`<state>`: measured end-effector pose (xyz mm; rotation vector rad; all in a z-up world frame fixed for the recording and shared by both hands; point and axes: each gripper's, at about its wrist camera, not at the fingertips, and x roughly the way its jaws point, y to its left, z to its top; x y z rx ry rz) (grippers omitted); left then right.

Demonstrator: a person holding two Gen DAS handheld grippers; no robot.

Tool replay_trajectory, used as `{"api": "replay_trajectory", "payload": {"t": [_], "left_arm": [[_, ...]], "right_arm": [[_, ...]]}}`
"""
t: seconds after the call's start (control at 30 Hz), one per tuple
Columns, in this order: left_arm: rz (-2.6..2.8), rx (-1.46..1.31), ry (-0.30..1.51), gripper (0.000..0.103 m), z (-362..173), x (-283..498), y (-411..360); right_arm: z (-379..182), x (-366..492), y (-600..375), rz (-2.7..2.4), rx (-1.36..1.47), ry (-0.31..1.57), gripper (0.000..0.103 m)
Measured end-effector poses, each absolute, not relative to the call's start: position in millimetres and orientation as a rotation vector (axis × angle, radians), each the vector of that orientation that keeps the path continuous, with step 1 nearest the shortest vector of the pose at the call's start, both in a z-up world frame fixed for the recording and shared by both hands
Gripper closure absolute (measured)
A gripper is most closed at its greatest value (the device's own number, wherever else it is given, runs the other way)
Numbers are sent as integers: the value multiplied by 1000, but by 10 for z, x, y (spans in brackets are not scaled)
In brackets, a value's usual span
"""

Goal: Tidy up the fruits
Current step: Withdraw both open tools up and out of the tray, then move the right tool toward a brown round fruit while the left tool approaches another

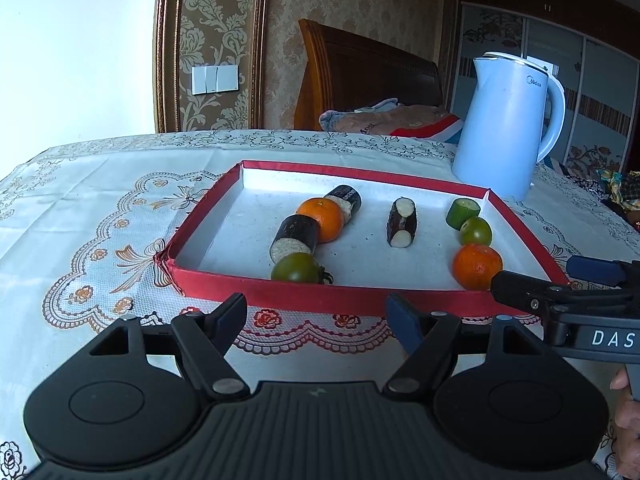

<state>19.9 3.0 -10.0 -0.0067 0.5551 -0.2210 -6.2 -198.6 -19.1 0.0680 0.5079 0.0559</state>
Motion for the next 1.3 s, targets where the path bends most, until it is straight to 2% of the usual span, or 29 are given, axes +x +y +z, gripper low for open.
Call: {"api": "replay_trajectory", "payload": {"t": [0.43, 0.73, 1.1, 1.2, 1.3], "left_arm": [[-213, -32, 570, 27, -102, 219, 77], [-226, -28, 572, 27, -101, 205, 62], [-305, 40, 544, 26, -103, 111, -101], [-322, 47, 557, 20, -112, 129, -145], [-340, 39, 574, 20, -123, 163, -184]], "right_arm": [[-276, -461, -1935, 143, 32, 567, 0], [-380, -216, -1909, 19, 23, 709, 0], [-393, -302, -2213, -151, 181, 681, 0], [-397, -325, -2286, -160, 230, 667, 0], [-402, -316, -2286, -161, 229, 667, 0]]}}
